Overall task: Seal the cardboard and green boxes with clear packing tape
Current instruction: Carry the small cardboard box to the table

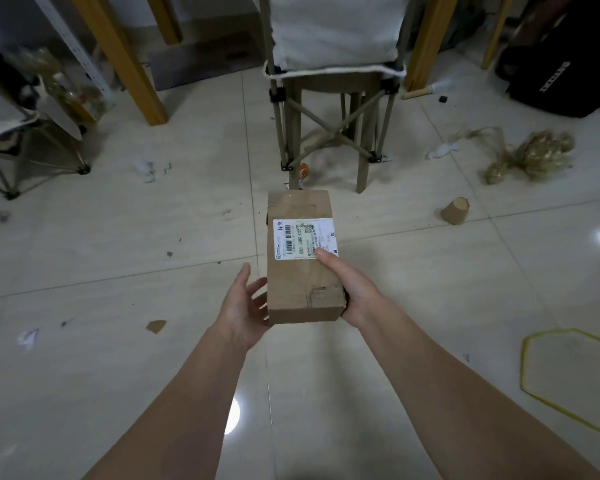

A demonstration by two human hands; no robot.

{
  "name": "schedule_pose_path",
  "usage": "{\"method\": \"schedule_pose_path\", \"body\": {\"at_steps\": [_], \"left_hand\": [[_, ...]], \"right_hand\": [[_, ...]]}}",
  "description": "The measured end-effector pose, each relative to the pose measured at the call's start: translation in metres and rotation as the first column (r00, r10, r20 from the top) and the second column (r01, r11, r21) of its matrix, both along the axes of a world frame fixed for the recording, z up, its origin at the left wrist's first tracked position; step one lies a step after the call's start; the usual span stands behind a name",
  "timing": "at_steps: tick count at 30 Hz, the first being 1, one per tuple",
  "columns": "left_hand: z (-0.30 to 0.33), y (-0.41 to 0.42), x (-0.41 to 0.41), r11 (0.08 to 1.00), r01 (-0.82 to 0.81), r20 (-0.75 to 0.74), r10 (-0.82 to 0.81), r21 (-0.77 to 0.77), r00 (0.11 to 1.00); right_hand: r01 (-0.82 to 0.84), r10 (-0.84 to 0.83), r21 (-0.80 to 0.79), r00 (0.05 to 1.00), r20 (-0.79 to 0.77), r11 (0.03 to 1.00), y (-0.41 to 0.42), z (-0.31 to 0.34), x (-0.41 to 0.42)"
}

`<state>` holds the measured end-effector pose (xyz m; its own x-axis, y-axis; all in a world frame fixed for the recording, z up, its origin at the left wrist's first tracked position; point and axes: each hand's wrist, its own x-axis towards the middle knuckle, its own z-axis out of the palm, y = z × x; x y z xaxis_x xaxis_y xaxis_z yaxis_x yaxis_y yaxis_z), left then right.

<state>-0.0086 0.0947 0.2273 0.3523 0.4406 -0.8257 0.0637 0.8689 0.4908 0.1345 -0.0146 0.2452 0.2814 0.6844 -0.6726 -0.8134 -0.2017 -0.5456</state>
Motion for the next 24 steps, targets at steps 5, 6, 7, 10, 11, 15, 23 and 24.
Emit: {"method": "schedule_pose_path", "body": {"at_steps": [5,6,7,10,11,15,23,24], "left_hand": [[0.116,0.006,-0.002,0.998,0.035,-0.111,-0.028,0.061,0.993],[0.140,0.005,-0.003,0.997,0.045,-0.140,-0.036,0.063,0.989],[0.165,0.005,-0.004,0.996,0.052,-0.159,-0.041,0.067,0.987],[0.240,0.004,-0.008,0.996,0.033,-0.147,-0.021,0.081,0.989],[0.264,0.005,-0.011,0.996,0.023,-0.138,-0.011,0.087,0.990],[0.360,0.009,-0.023,0.992,-0.022,-0.109,0.036,0.124,0.993],[0.527,0.015,-0.056,0.985,-0.087,0.000,0.087,0.146,0.996],[0.542,0.016,-0.061,0.985,-0.090,0.017,0.089,0.149,0.996]], "right_hand": [[-0.023,0.023,-0.004,1.000,0.011,1.000,0.008,0.118,-0.004],[-0.022,0.022,0.000,1.000,0.016,1.000,0.008,0.142,-0.004],[-0.021,0.021,0.014,1.000,0.018,1.000,0.009,0.167,-0.004],[-0.014,0.013,0.061,1.000,0.017,0.998,0.008,0.243,-0.008],[-0.013,0.012,0.069,1.000,0.018,0.998,0.008,0.268,-0.010],[-0.017,0.012,0.094,0.999,0.044,0.995,0.008,0.364,-0.019],[-0.040,0.023,0.161,0.994,0.104,0.986,0.013,0.521,-0.050],[-0.043,0.025,0.163,0.994,0.110,0.986,0.013,0.535,-0.055]]}}
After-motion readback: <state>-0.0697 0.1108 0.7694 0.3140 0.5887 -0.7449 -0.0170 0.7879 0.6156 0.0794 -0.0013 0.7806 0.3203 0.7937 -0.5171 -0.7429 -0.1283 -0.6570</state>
